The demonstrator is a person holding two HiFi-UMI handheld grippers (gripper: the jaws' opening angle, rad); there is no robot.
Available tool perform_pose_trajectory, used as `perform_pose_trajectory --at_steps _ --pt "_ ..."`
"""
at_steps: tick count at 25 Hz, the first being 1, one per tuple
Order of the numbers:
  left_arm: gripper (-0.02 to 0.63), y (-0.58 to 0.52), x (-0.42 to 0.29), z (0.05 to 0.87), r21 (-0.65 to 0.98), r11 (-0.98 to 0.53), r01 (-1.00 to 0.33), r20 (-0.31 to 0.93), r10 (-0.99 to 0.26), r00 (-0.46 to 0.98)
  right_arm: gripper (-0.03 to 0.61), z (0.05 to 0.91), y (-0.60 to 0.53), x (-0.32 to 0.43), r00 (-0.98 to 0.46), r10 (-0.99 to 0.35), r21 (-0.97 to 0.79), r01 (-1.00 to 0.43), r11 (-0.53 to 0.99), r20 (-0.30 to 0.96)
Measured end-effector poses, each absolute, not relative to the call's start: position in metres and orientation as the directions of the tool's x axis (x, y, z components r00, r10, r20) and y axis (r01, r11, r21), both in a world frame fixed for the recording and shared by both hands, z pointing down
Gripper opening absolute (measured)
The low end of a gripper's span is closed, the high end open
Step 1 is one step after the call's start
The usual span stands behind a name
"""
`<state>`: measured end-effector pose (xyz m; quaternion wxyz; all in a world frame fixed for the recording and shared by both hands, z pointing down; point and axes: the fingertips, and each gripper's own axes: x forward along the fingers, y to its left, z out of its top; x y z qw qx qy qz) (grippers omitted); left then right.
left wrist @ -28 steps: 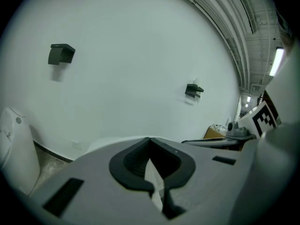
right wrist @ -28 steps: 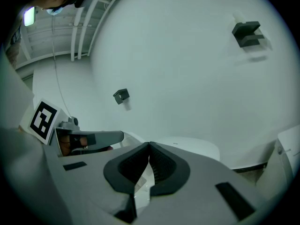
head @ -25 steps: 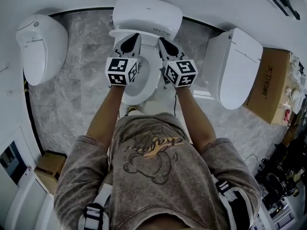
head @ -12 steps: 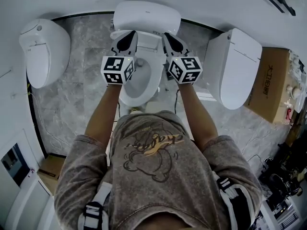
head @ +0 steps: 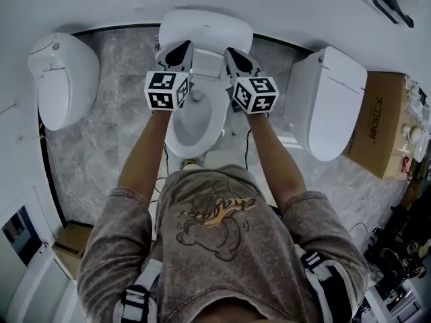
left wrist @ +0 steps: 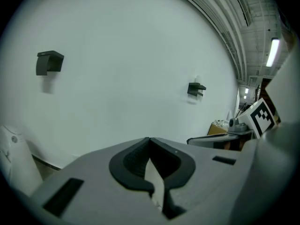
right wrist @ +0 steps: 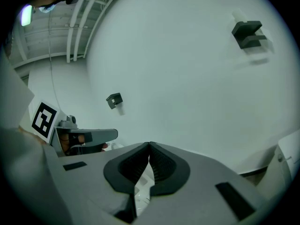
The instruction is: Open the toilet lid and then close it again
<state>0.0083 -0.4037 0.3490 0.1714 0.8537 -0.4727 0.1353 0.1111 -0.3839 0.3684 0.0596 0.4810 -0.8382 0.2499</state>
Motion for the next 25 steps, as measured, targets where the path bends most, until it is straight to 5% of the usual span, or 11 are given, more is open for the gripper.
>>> perform_pose_trajectory --at_steps 25 --pt "0.008 -0.402 0.003 0.361 0.226 -0.494 -0.84 0.428 -0.724 0.541 0.026 0.379 -0.381 0.097 -0.54 -0.763 -0.422 -0.821 0.384 0.356"
